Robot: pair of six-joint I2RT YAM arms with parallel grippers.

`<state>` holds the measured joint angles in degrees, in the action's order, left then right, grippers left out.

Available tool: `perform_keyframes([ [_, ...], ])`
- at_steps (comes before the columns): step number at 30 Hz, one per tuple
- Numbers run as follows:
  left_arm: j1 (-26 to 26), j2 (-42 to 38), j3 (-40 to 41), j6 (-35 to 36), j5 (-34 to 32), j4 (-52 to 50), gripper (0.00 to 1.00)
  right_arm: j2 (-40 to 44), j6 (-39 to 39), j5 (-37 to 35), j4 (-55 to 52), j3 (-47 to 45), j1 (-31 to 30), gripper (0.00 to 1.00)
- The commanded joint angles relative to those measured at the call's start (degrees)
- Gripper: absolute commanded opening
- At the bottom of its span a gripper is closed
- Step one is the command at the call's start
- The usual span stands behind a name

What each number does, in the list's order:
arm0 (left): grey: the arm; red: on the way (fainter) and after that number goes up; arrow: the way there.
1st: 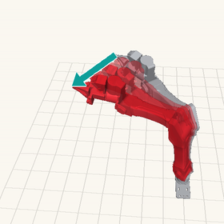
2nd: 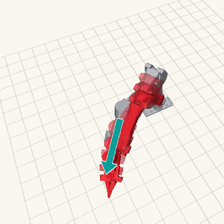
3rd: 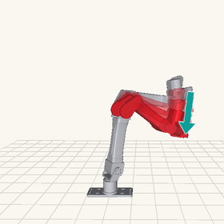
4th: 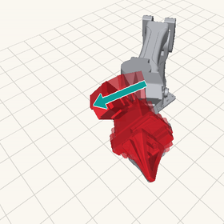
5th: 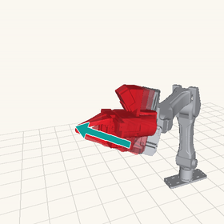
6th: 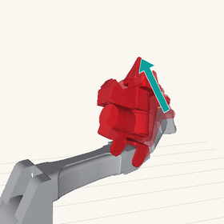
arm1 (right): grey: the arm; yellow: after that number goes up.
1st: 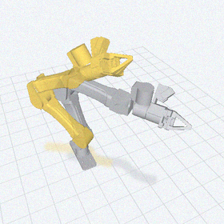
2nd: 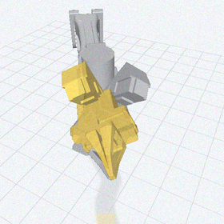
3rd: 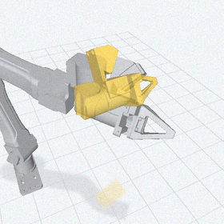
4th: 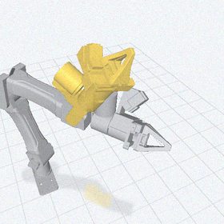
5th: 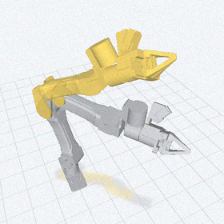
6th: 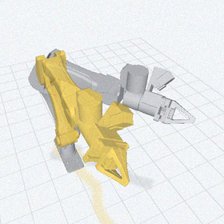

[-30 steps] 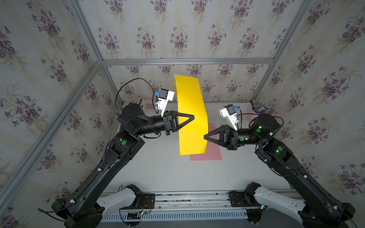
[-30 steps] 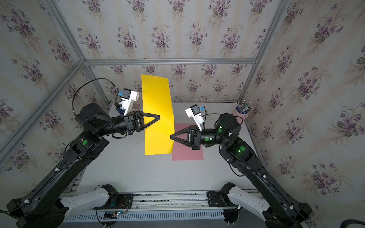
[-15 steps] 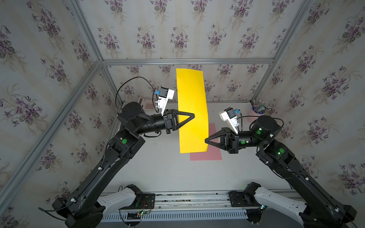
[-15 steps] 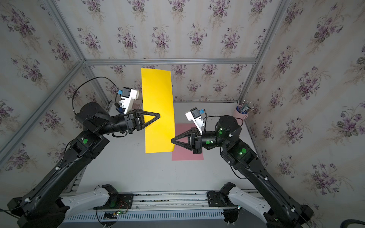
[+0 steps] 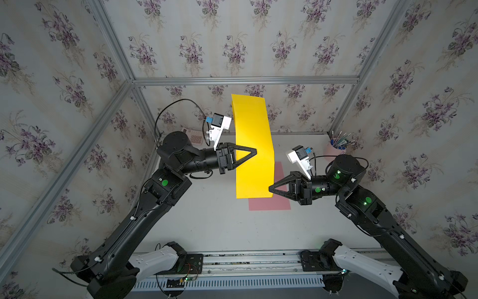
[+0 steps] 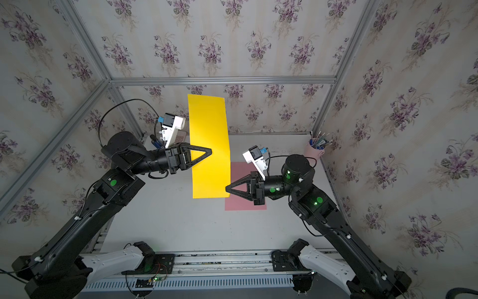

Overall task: Fold the rectangular paper in half along the long edge
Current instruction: Fold the paper.

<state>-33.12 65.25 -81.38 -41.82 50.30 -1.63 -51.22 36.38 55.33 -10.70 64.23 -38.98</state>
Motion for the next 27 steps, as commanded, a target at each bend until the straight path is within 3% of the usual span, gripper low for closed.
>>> perform_keyframes([
  [1,0.08,0.30,-0.79,0.77,-0.30,2.16,0.00,0.36,-0.94,0.33,-1.51,0.08,-0.14,0.15],
  [2,0.06,0.39,-0.86,0.78,-0.36,2.14,0.00,0.23,-1.47,0.23,-2.15,0.16,-0.13,0.16],
  [4,-0.02,0.55,-1.04,0.79,-0.39,2.24,0.00,0.41,-1.09,1.18,-1.03,-0.55,-0.13,0.00],
  [6,-0.01,0.58,-1.05,0.78,-0.29,2.17,0.00,0.85,-0.47,1.54,-0.06,-1.02,-0.13,0.00],
  [8,-0.01,0.60,-1.14,0.87,-0.29,2.08,0.00,0.54,-1.42,0.35,-2.45,-0.24,-0.14,0.10],
  [10,-0.10,0.75,-1.23,0.86,-0.12,2.13,0.00,0.57,-1.51,1.40,-1.86,-0.63,-0.14,0.00],
  [13,-0.10,0.88,-1.21,0.78,-0.18,2.29,0.00,1.21,-0.96,0.76,-1.30,-1.10,-0.17,0.00],
  [14,-0.10,0.91,-1.23,0.78,-0.12,2.19,0.00,1.06,-1.43,-0.17,-2.54,-0.66,-0.13,0.12],
  [15,-0.17,0.86,-1.23,0.82,-0.14,2.29,0.00,0.87,-1.90,-0.42,-3.18,-0.54,-0.14,0.13],
  [17,-0.16,0.83,-1.22,0.79,-0.13,2.25,0.00,1.07,-1.82,1.00,-2.16,-1.38,-0.14,0.00],
  [24,-0.17,0.82,-1.92,1.78,-0.29,0.89,0.00,2.31,-1.58,0.82,-2.57,-2.85,-0.13,0.00],
  [25,-0.19,0.84,-2.02,1.98,-0.38,0.68,0.00,1.98,-2.34,-0.20,-4.16,-2.58,-0.14,0.15],
  [26,-0.18,0.70,-2.18,2.58,-0.55,-0.22,0.00,1.41,-3.37,-1.86,-6.19,-2.25,-0.17,0.38],
  [27,-0.11,0.75,-2.61,3.75,-1.07,-1.89,0.00,0.57,-5.01,-4.77,-9.48,-1.41,-0.15,0.47],
])
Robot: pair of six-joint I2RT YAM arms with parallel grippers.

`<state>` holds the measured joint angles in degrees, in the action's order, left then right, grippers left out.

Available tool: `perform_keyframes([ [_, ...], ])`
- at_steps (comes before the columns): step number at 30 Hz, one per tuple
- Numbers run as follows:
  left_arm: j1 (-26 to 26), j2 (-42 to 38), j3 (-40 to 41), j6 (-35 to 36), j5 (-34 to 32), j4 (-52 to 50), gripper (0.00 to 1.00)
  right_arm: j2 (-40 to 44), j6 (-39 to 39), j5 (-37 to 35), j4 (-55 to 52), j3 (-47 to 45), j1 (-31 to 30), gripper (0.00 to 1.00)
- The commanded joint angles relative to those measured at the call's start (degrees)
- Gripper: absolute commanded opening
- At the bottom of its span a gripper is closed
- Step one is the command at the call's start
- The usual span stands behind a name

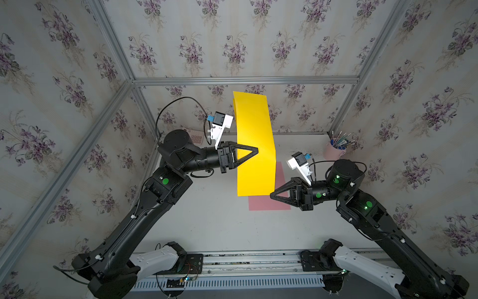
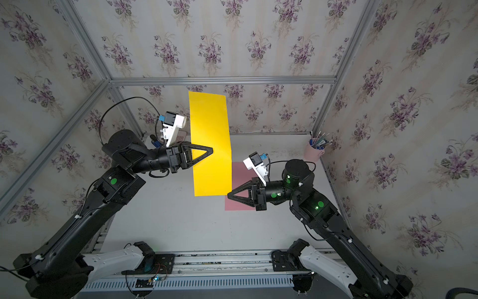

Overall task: Fold the rectangular paper in half along the long edge
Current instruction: Fold the paper, then place the paper at the center of the board.

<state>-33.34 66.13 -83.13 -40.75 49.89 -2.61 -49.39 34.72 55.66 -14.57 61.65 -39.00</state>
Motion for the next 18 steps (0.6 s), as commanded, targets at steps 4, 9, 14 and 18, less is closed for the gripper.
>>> perform_keyframes([
  [4,0.57,0.98,-7.19,11.81,-10.94,-20.36,0.00,-4.74,-7.55,-19.25,-17.47,5.35,2.41,0.51],
  [9,0.91,12.06,-21.90,21.37,-43.60,-58.30,0.00,-8.32,-7.88,-46.22,-29.61,13.99,9.74,0.52],
  [14,-0.70,30.08,-27.06,16.70,-76.92,-87.10,0.00,-11.49,-5.58,-71.58,-37.47,19.02,9.75,0.51],
  [18,-1.40,41.85,-19.19,10.52,-86.12,-93.73,0.00,-18.49,-1.80,-82.42,-44.06,18.17,9.74,0.49],
])
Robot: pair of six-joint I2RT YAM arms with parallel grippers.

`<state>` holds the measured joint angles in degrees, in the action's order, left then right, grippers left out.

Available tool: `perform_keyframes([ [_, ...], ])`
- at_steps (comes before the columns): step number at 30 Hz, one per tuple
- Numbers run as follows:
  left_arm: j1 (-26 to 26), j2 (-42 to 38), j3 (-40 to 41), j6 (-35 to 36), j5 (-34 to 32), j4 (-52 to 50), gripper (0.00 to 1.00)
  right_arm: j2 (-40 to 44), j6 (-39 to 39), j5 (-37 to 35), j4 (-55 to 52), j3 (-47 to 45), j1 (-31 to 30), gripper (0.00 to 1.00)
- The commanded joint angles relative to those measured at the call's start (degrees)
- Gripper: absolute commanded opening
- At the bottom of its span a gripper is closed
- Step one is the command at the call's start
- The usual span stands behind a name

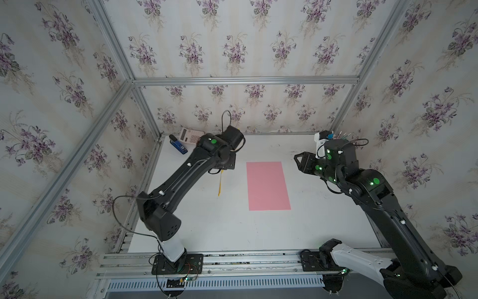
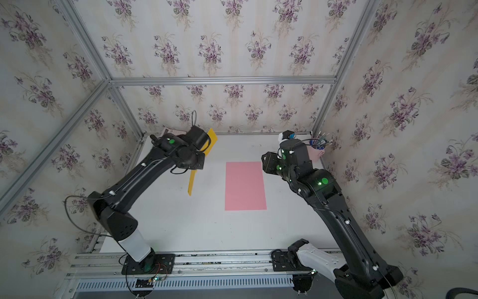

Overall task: Fold the rectangular paper in half along the long edge
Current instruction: Place the paper at the center of the board.

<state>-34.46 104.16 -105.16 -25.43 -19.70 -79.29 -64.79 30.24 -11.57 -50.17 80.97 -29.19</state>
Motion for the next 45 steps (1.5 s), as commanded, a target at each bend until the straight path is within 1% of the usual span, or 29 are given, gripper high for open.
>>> perform_keyframes([
  [1,-0.56,4.88,4.87,-5.79,-17.16,-15.91,0.00,-3.46,2.83,-15.82,-7.73,-3.06,-0.08,0.49],
  [4,-0.95,6.21,10.41,-7.85,-17.02,-10.42,0.00,-3.47,2.81,-15.42,-3.98,-9.11,0.41,0.49],
  [7,-1.03,9.34,12.99,-9.42,-17.46,-5.60,0.00,-3.57,2.59,-13.33,-0.36,-14.02,1.67,0.49],
  [12,-1.99,16.95,15.39,-9.72,-17.48,3.40,0.00,-2.71,1.34,-6.26,5.13,-20.12,6.01,0.49],
  [15,-2.81,22.03,14.38,-9.51,-17.34,7.05,0.01,-2.06,-0.01,-3.52,7.37,-21.93,8.02,0.49],
  [16,-3.22,23.28,13.98,-9.40,-17.26,8.10,0.03,-2.01,-0.44,-3.21,7.75,-22.28,8.43,0.49],
  [18,-3.85,25.04,13.26,-8.98,-16.54,10.06,0.13,-2.22,-1.11,-2.89,7.81,-22.35,9.17,0.49],
  [20,-4.67,25.86,13.10,-7.82,-15.32,12.43,0.20,-2.43,-1.92,-2.37,8.07,-22.35,9.71,0.50],
  [21,-5.21,26.00,13.22,-7.27,-14.61,13.46,0.27,-2.68,-2.14,-2.27,7.98,-22.21,10.01,0.50],
  [22,-5.55,25.81,13.43,-6.98,-14.11,14.34,0.37,-2.94,-2.35,-1.79,7.97,-22.09,10.33,0.51],
  [23,-5.87,25.35,13.89,-6.51,-13.24,15.52,0.44,-3.05,-2.71,-1.36,8.14,-22.07,10.51,0.52],
  [24,-6.10,24.54,14.67,-6.14,-11.88,16.81,0.50,-3.27,-2.90,-0.92,8.25,-21.95,10.76,0.52],
  [25,-6.15,23.39,15.56,-5.89,-10.77,18.02,0.53,-3.46,-3.16,-0.21,8.45,-21.92,11.05,0.53],
  [27,-6.18,20.81,17.27,-5.23,-7.98,20.42,0.55,-4.13,-3.81,1.38,9.06,-21.98,11.53,0.55],
  [29,-6.30,18.24,17.78,-5.20,-6.70,20.85,0.55,-4.89,-4.44,3.63,10.16,-22.38,12.15,0.56],
  [30,-6.45,16.46,18.09,-4.77,-5.47,21.37,0.58,-5.42,-4.87,5.24,10.89,-22.72,12.65,0.57],
  [32,-6.49,12.78,18.50,-4.54,-3.67,22.11,0.59,-6.41,-5.26,7.55,12.00,-23.13,13.84,0.58],
  [35,-6.50,5.50,21.05,-2.75,3.08,27.91,0.61,-7.86,-5.84,10.62,13.34,-24.24,17.58,0.58],
  [37,-6.42,0.45,24.34,-0.79,9.72,35.01,0.61,-8.31,-6.58,12.36,14.52,-25.39,20.53,0.58],
  [39,-6.09,-2.73,27.79,0.17,16.44,41.62,0.60,-8.73,-7.67,13.03,16.01,-26.19,21.72,0.58],
  [41,-4.99,-3.32,30.40,0.17,23.94,48.39,0.56,-10.32,-8.35,14.68,17.47,-26.34,21.77,0.58],
  [43,-3.74,-1.18,31.07,-1.21,30.32,52.13,0.34,-12.93,-8.38,18.38,19.54,-26.71,21.74,0.57],
  [45,-2.83,1.52,31.07,-2.32,35.27,54.97,0.12,-14.73,-8.71,22.23,23.04,-27.91,21.75,0.56],
])
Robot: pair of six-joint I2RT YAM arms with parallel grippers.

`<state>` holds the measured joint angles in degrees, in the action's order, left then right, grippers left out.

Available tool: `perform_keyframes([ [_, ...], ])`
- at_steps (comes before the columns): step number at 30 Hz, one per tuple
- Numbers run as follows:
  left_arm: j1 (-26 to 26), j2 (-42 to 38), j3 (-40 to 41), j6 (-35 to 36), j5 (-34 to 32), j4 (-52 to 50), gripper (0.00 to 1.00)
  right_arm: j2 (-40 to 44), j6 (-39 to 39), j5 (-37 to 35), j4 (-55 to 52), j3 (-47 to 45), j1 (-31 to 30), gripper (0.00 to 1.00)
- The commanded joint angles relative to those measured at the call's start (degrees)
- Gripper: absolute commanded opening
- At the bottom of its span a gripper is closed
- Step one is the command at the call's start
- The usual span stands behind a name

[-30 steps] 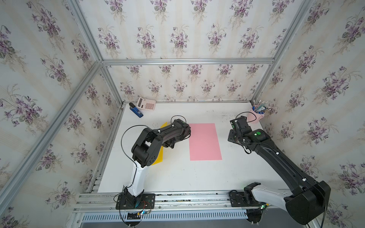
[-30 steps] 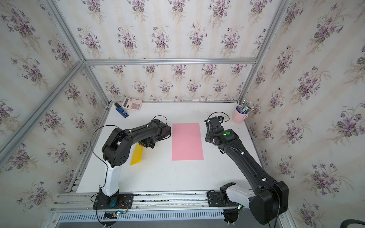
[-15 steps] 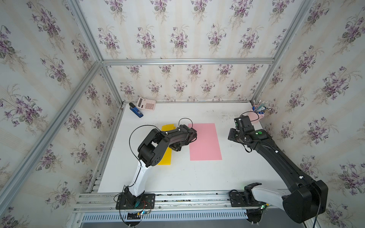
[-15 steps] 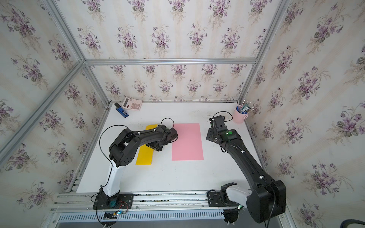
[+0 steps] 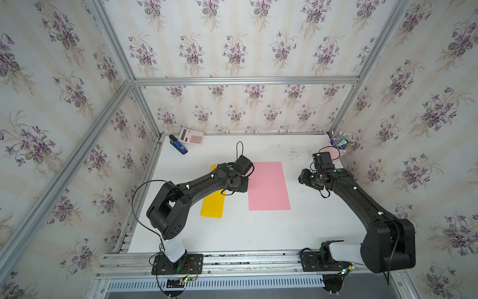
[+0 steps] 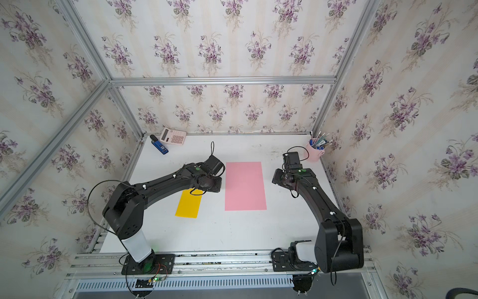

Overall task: Fold the rectangular paper in half along the long edge
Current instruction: Pick up the paper from the center of the board.

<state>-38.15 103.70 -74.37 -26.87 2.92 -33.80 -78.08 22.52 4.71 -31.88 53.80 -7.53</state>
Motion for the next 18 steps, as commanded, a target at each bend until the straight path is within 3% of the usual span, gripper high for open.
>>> perform_keyframes([
  [1,1.12,3.09,0.63,-1.86,14.29,11.46,0.03,-2.22,-1.05,7.52,6.60,-1.65,0.05,0.56],
  [6,2.46,5.23,4.64,-6.75,20.18,22.47,0.00,-5.54,-2.37,10.23,13.24,-4.50,-0.25,0.55],
  [18,5.85,6.76,6.20,-10.68,13.72,24.86,0.00,-16.83,-2.56,10.20,18.89,-0.87,-1.83,0.54],
])
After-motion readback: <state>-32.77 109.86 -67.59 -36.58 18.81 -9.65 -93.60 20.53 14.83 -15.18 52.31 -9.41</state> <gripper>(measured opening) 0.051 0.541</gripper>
